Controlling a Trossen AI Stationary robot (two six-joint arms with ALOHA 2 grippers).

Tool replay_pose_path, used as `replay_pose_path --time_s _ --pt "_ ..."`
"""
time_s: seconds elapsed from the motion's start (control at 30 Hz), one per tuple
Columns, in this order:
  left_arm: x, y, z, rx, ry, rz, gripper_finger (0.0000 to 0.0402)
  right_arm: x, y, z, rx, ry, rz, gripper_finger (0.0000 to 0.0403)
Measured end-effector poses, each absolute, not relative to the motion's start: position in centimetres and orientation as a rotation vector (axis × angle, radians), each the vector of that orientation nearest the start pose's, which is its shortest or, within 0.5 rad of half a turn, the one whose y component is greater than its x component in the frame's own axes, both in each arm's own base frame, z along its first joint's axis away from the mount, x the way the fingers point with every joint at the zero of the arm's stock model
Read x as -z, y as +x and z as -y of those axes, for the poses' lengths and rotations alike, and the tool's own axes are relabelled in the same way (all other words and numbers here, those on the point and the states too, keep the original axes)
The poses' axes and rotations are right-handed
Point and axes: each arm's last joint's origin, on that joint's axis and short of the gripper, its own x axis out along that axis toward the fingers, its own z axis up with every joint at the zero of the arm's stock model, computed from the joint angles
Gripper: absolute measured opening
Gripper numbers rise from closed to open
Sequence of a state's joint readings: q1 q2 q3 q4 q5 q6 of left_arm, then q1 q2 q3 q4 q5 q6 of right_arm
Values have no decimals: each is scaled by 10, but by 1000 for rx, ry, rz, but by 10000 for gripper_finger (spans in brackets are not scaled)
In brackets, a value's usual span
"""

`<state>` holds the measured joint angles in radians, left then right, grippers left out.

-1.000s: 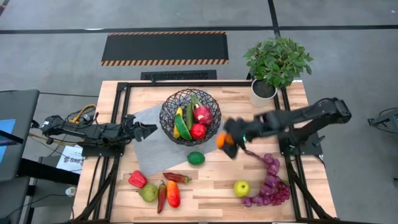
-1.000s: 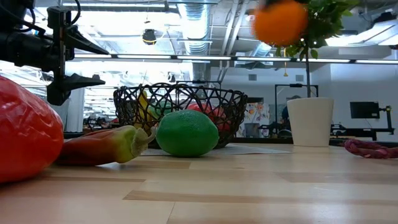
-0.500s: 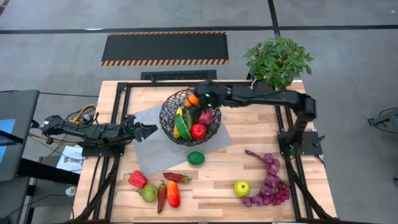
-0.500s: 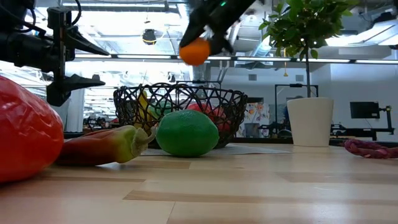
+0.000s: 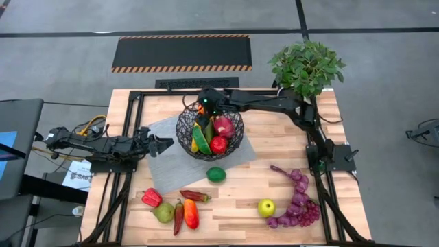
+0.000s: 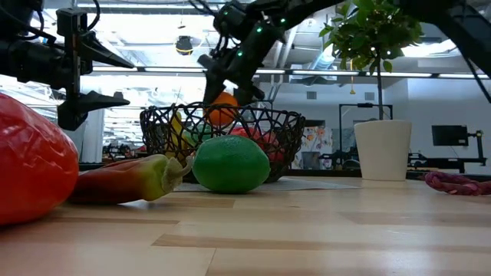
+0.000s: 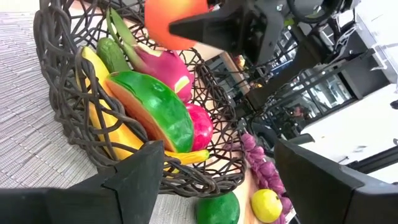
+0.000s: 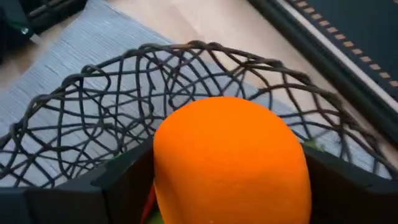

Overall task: Build produce basket
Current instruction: Put the orange into the wired basket, then put the onions into the wire basket

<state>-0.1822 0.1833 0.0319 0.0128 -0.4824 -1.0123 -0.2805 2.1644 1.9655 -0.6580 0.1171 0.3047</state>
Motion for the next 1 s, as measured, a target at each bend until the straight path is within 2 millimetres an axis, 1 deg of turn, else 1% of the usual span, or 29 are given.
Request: replay_pose_path --time_s 0.07,0.13,0.2,0.27,0.37,0.4,0.47,0.53,0.57,0.63,0.7,0.77,0.8,0.9,1.0 --pt "-161 105 6 -339 -956 31 289 -260 464 139 496 361 -826 380" --pt "-161 105 6 -339 -956 31 289 -260 467 143 499 364 -816 393" --pt "-161 105 6 -339 -953 31 289 -262 465 144 502 363 -834 397" --pt "-161 105 6 -338 -952 30 289 -268 465 147 499 353 -815 393" --pt "-161 105 6 -338 -952 30 289 -286 453 144 470 342 -866 390" --pt "-161 105 6 -338 -952 30 289 -297 447 141 447 347 -873 390" --pt "-161 105 6 -338 -952 30 289 -319 429 130 416 360 -921 391" --pt "-161 105 6 -338 -952 30 289 -338 408 114 404 362 -989 394" --pt "-161 105 6 -338 -952 30 289 -344 397 103 398 363 -1048 395" --pt "-161 105 6 -341 -952 32 289 -354 379 77 392 380 -1151 396" --pt "-161 105 5 -350 -951 37 289 -363 363 49 427 386 -1233 394" --pt "-161 105 5 -356 -951 41 289 -374 345 21 491 380 -1268 391" --pt "-161 105 5 -357 -956 42 289 -378 339 6 525 387 -1249 389" --pt "-161 105 5 -357 -968 45 289 -377 315 -35 580 474 -1217 385" --pt "-161 105 5 -359 -976 47 289 -364 285 -72 687 586 -1233 385"
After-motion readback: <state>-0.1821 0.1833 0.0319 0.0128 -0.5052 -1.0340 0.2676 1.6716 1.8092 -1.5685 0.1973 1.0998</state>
